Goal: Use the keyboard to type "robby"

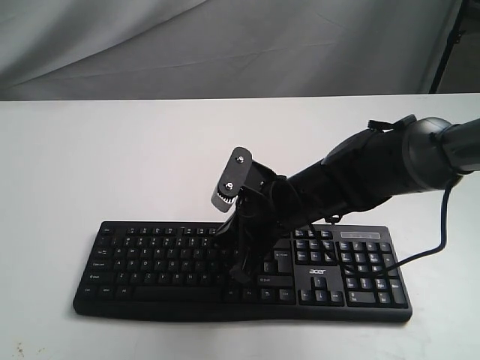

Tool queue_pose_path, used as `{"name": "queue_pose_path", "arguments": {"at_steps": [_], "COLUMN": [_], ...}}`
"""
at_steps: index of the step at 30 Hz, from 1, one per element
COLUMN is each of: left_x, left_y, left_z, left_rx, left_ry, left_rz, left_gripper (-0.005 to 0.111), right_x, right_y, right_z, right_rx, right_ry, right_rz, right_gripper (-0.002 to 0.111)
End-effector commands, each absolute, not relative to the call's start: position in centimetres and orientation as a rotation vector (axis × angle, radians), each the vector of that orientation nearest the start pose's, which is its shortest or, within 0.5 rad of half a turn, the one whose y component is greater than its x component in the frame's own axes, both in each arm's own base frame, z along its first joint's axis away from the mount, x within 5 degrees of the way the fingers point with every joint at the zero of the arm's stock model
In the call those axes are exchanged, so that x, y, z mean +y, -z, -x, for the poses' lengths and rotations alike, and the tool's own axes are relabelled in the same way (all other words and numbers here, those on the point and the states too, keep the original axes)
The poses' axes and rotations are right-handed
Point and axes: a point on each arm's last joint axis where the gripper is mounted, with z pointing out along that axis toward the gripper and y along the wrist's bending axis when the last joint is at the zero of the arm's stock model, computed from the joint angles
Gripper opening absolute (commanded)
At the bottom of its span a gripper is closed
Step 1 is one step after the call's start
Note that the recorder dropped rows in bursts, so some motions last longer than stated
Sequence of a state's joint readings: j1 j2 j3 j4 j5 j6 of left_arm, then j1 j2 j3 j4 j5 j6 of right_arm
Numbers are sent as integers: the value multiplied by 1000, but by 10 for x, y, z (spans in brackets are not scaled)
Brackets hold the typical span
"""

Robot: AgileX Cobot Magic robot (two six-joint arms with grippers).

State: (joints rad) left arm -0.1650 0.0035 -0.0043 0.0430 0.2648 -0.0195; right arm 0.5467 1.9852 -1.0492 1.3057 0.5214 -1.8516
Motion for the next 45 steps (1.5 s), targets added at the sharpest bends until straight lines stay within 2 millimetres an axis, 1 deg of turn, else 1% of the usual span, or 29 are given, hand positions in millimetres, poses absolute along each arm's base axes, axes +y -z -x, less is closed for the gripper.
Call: {"name": "queue_pose_path", "arguments": {"at_steps": [1,14,16,21,37,41,45], "left_x": [-8,-8,-8,-8,-8,-8,-8], "left_y": [-190,-190,-190,-190,-190,-190,-190], "left_z": [-55,-55,-55,-55,-55,-55,-55], "left_rx": [1736,1736,1736,1736,1736,1736,1736], "left_ry": [97,97,97,97,97,97,97], "left_rz": [-161,-161,-161,-161,-161,-161,-161], "left_gripper": [0,0,0,0,0,0,0], "right_x": [232,232,232,233,233,233,233], "right_y": [-125,-125,-124,-114,-114,-109,-108], "right_z": [-294,-294,-293,-294,-294,-295,-295], "right_rx": [2004,2000,2002,2019,2013,2027,2027], "right_ry": [-641,-644,-648,-655,-657,-652,-651], "right_rz": [1506,1520,1522,1534,1518,1524,1530], "right_gripper": [0,0,0,0,0,0,0]}}
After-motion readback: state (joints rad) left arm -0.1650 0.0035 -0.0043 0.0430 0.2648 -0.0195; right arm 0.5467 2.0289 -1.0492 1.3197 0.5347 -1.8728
